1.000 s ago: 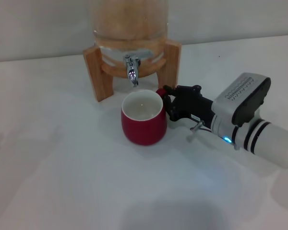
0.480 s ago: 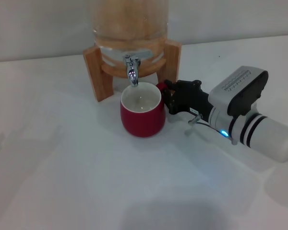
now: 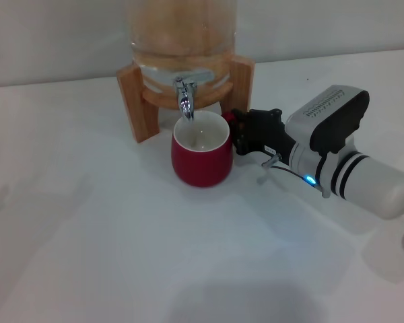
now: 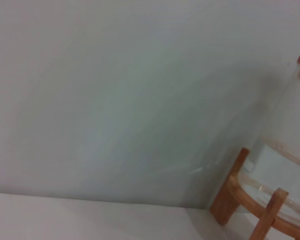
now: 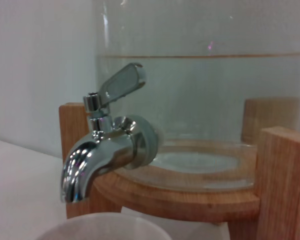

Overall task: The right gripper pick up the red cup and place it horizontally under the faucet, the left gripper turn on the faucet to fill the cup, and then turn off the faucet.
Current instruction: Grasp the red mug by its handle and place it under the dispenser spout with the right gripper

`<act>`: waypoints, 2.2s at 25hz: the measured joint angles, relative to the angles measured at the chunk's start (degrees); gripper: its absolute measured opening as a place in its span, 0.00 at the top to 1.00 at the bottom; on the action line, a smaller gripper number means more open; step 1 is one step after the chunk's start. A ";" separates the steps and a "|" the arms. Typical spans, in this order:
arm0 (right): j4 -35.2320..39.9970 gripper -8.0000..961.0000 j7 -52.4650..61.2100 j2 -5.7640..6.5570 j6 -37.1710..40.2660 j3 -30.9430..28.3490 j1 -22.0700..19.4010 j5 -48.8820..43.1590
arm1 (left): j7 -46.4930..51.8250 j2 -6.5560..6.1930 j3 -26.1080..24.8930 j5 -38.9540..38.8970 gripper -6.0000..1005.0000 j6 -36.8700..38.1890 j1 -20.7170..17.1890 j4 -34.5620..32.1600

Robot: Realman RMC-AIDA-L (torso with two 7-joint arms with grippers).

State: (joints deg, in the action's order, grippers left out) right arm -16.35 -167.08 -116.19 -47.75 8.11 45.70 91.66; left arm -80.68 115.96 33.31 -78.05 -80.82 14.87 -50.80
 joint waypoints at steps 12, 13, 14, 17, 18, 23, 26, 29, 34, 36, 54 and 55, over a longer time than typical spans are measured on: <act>0.01 0.81 -0.43 0.00 0.38 0.07 0.43 0.03 | 0.00 0.05 0.00 -0.01 0.20 0.33 0.09 0.00; 0.01 0.81 -0.43 0.00 0.36 0.12 0.45 0.03 | 0.00 0.05 -0.01 -0.01 0.20 0.36 0.09 0.00; 0.00 0.81 -0.43 0.00 0.29 0.15 0.46 -0.03 | 0.00 0.05 0.00 -0.01 0.20 0.38 0.09 0.00; 0.02 0.81 -0.43 0.01 0.05 -0.32 0.46 -1.86 | 0.00 0.05 0.00 -0.01 0.20 0.40 0.07 0.00; 0.02 0.81 -0.44 0.00 0.00 -0.51 0.46 -2.59 | 0.00 0.05 0.00 -0.01 0.20 0.40 0.07 0.00; 0.01 0.81 -0.38 0.00 -0.16 -0.77 0.46 -3.63 | 0.00 0.06 0.00 -0.07 0.20 0.41 -0.01 0.00; 0.06 0.80 -0.23 0.00 -0.28 -0.78 0.43 -3.73 | 0.00 0.05 -0.01 -0.09 0.20 0.41 -0.08 0.00; 0.15 0.80 -0.05 0.00 -0.35 -0.85 0.36 -3.67 | 0.00 0.05 -0.01 -0.04 0.20 0.40 0.00 0.00; 0.13 0.77 -0.03 0.01 -0.30 -2.10 0.28 -5.06 | 0.00 0.05 0.00 -0.04 0.20 0.40 0.02 0.00; 0.18 0.76 0.04 0.00 -0.31 -2.27 0.19 -5.69 | 0.00 0.05 0.00 -0.12 0.20 0.40 0.00 0.00; 0.03 0.60 0.17 0.19 -0.91 -2.15 -0.20 -5.99 | 0.00 -0.23 0.00 -0.26 0.20 0.22 0.07 0.00; 0.01 0.60 0.19 0.22 -0.96 -2.09 -0.22 -5.99 | 0.01 -0.27 0.00 -0.26 0.20 0.23 0.07 0.00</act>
State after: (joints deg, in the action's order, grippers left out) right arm -16.34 -166.89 -115.97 -48.71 6.02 45.49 85.66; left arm -80.67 115.69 33.31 -78.31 -80.59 14.94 -50.80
